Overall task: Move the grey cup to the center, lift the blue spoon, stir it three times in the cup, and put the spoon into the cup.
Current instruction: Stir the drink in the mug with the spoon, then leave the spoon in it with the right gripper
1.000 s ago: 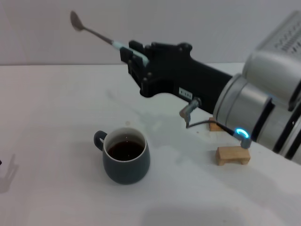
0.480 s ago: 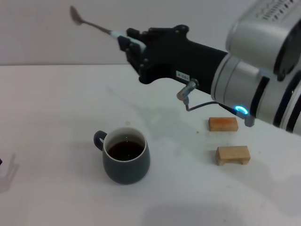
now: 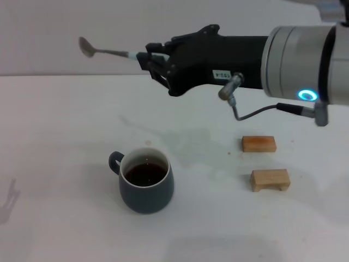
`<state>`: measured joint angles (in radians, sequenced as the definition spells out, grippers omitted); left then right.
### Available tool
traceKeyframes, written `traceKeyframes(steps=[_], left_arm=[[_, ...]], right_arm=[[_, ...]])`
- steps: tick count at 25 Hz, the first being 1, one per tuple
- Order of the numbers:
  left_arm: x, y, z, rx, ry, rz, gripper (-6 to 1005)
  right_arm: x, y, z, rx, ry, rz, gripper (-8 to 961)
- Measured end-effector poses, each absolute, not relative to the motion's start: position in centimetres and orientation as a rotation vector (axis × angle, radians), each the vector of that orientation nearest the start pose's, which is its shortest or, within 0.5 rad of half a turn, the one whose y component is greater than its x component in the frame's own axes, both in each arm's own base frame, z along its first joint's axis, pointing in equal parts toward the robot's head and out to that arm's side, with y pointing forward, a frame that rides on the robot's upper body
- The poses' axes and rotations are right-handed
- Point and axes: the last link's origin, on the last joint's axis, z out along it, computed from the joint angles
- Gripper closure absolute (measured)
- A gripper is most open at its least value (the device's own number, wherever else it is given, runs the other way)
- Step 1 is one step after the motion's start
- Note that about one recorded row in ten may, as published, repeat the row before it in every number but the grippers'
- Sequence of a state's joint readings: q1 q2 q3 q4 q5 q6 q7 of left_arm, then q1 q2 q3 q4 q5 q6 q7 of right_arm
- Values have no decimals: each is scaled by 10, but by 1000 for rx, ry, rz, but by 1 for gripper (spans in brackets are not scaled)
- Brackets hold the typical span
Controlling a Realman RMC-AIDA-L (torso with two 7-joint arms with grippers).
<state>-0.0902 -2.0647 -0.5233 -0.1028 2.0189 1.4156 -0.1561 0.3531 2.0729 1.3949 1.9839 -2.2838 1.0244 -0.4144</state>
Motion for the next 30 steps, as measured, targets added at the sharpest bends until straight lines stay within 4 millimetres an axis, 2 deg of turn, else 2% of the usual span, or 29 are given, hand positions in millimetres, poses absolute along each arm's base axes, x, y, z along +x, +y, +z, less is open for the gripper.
traceKeyframes(steps=[17,26,30], left_arm=[[-401,188,10,-1461,-578,-582,140],[-402,185,10,-1456,-582,-575,140],[-402,185,10,-1455,-582,-576,140]], right_arm=[[5,298,27,-2647,528,253,819],[11,303,32,-2606,579,154,818],[17,302,26,-2612,590,90,818]])
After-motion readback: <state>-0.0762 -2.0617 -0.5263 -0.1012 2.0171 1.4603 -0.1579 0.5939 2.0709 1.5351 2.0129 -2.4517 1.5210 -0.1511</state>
